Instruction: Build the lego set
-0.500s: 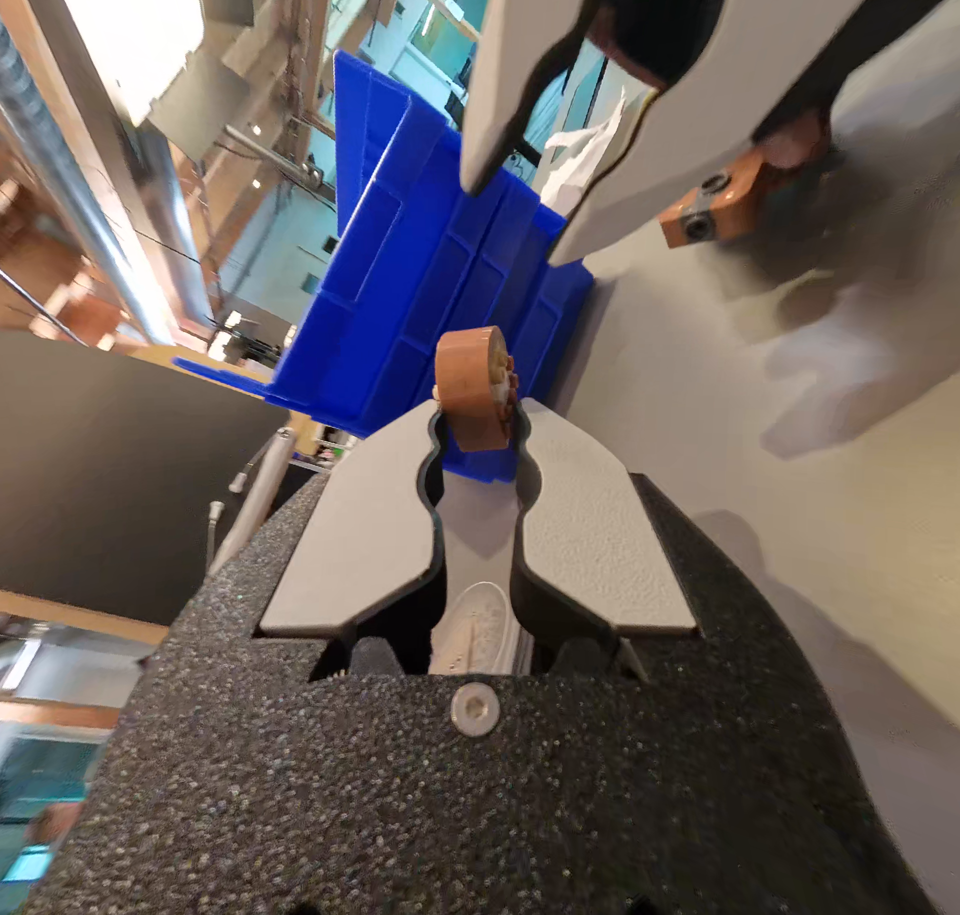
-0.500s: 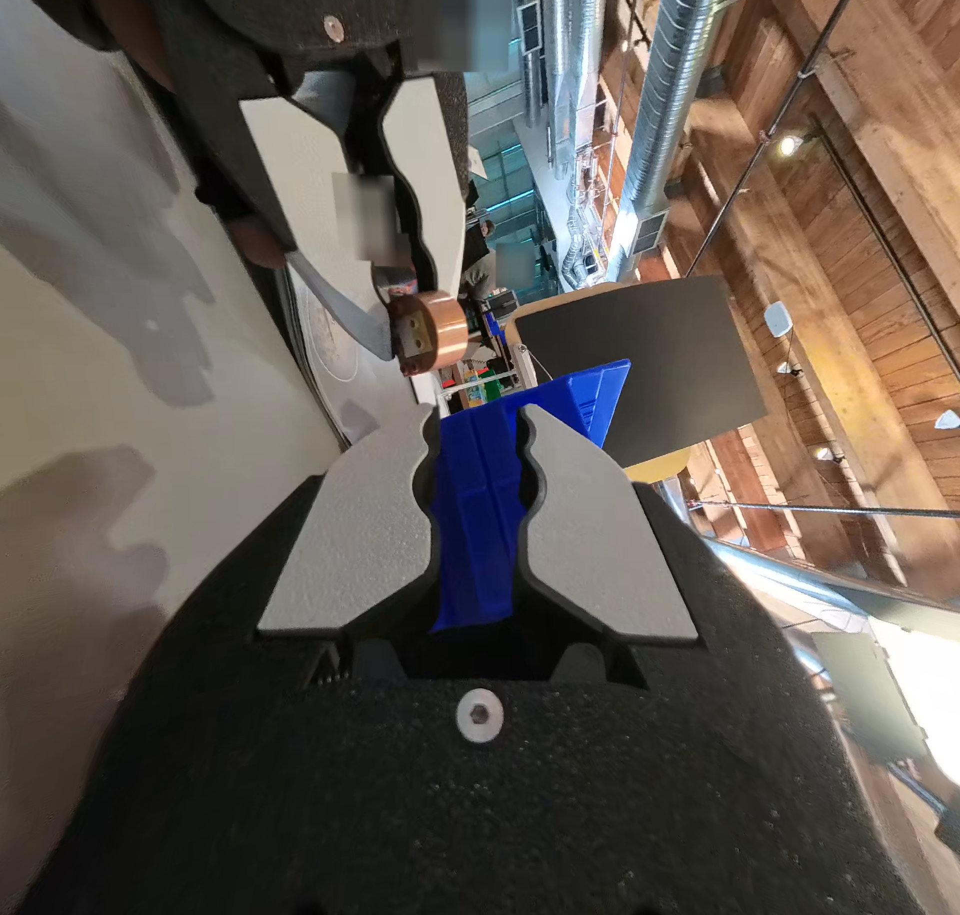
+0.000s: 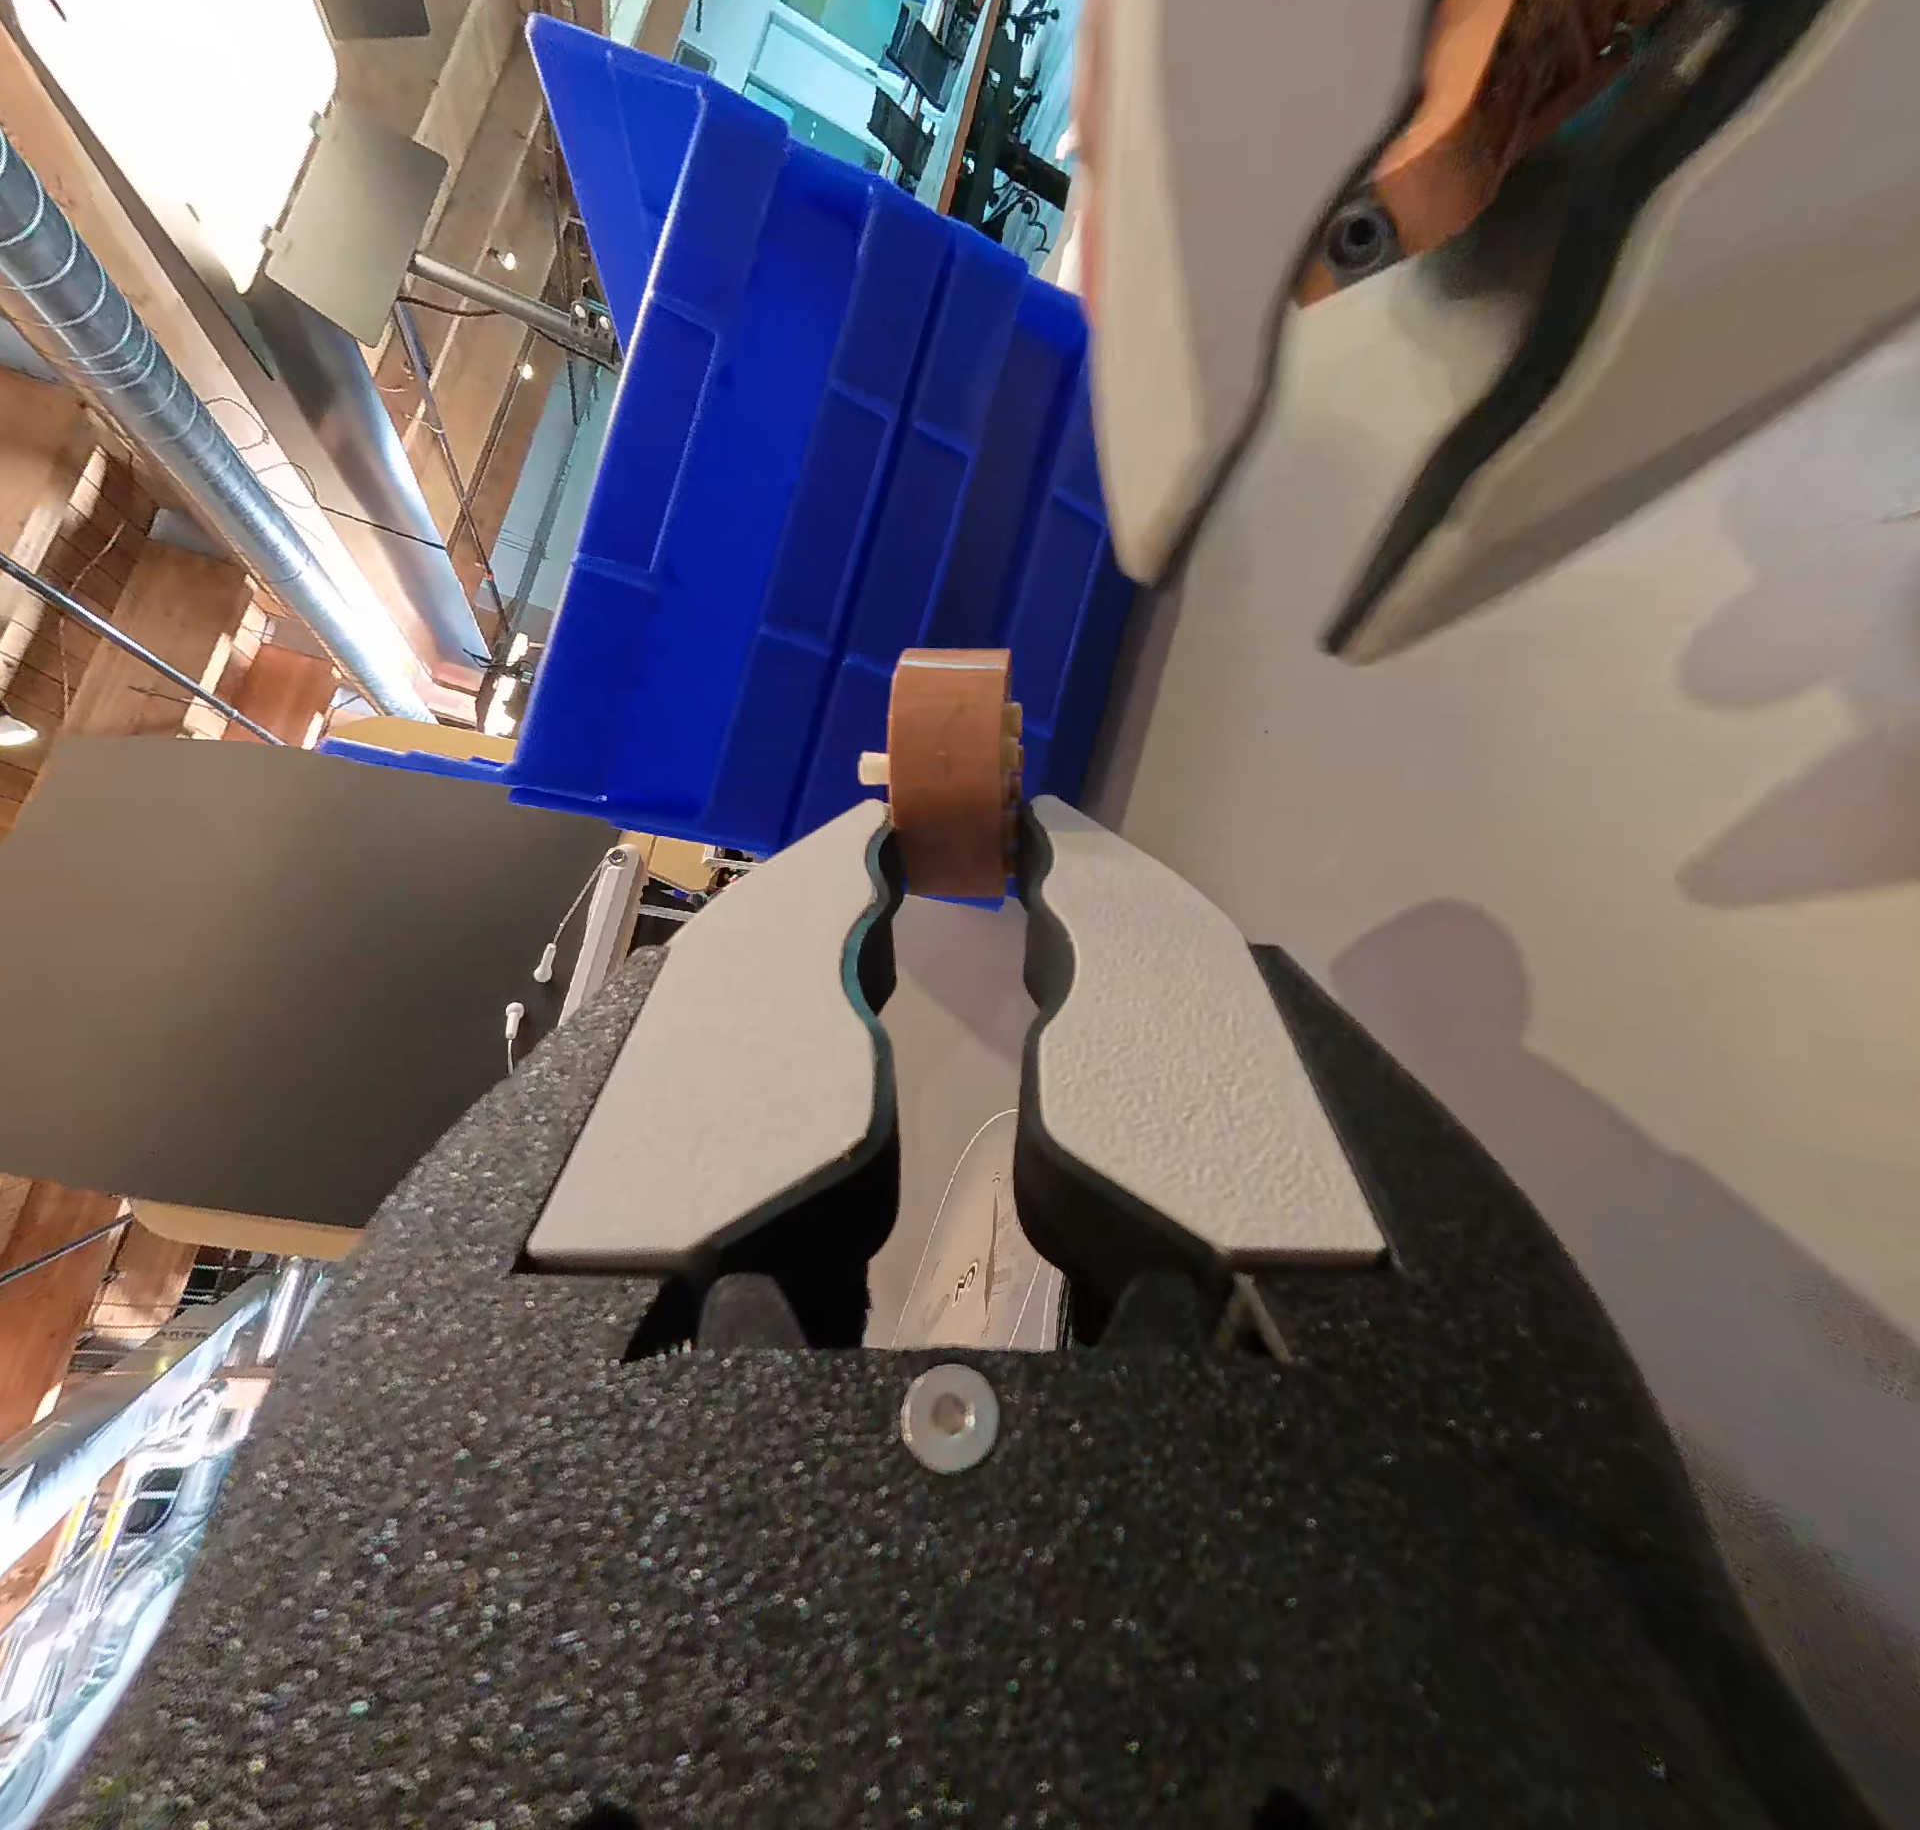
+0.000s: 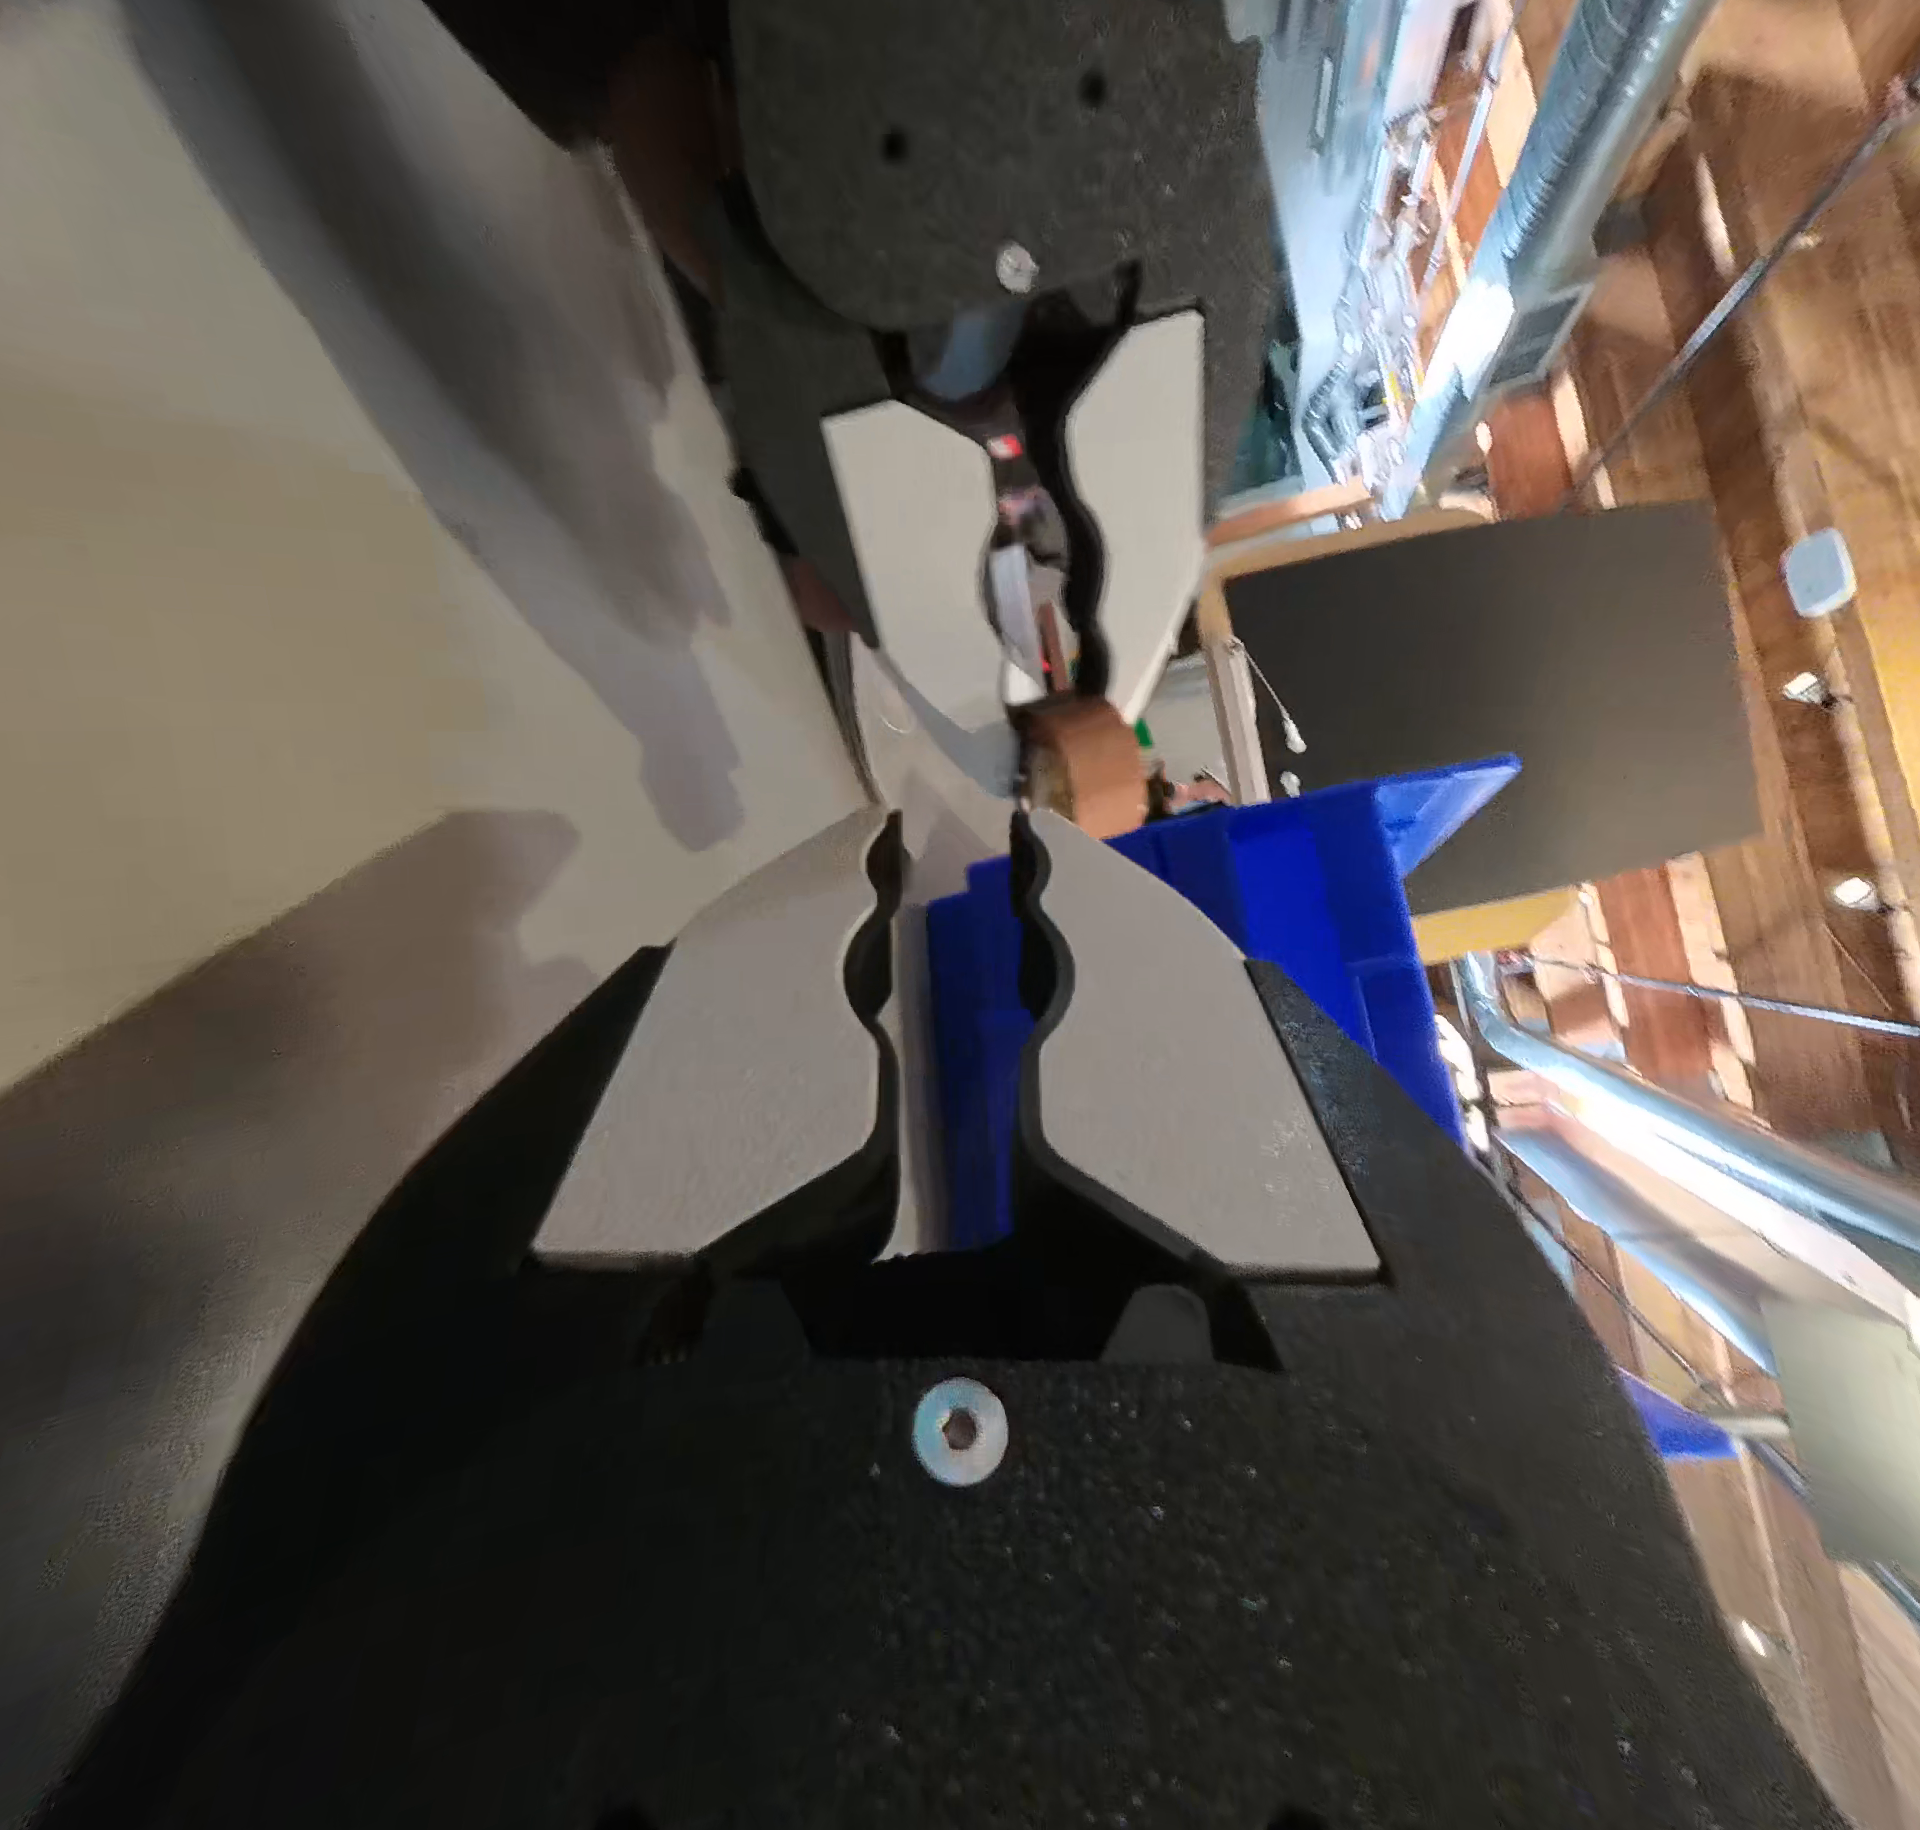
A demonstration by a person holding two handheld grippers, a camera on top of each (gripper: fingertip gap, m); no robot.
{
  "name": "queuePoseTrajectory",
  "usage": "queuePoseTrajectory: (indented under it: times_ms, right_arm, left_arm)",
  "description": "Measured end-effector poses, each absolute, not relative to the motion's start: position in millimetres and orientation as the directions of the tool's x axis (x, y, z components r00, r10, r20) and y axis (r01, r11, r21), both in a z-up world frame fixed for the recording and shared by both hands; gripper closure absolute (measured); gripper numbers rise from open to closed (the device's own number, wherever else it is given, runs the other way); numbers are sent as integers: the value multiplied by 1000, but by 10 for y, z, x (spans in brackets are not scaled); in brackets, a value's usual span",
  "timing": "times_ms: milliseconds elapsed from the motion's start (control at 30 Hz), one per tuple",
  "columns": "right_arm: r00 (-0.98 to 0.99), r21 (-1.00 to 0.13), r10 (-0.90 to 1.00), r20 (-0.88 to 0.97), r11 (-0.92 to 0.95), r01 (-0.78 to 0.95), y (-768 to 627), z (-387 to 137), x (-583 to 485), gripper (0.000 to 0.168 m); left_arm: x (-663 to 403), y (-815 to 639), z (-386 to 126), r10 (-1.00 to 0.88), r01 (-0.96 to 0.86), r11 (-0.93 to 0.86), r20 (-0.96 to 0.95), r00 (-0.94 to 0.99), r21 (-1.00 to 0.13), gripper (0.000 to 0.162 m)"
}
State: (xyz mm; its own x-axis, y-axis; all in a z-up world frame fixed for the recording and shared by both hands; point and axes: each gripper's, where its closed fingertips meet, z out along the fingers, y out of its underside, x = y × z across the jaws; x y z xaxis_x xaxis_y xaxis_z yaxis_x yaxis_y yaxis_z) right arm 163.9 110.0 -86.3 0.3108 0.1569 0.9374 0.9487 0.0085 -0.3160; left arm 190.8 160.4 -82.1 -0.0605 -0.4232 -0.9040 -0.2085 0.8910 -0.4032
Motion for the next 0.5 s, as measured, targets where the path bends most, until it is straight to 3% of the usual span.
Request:
queuePoseTrajectory:
  times_ms: [167,367,500]
  right_arm:
    - [220,-216,95,971,-45,975,1237,-641,1809,146]
    - [49,-40,176,983,-57,998,1371,-820,1852,135]
    - [-1,10,127,992,-71,997,1411,-892,1893,135]
  left_arm:
    - [1896,1621,-844,-345,-224,919,-937,-60,-324,142]
    - [1893,1618,-842,-230,-238,947,-972,-41,-214,142]
    - [1906,1548,-871,-168,-228,962,-985,-47,-153,142]
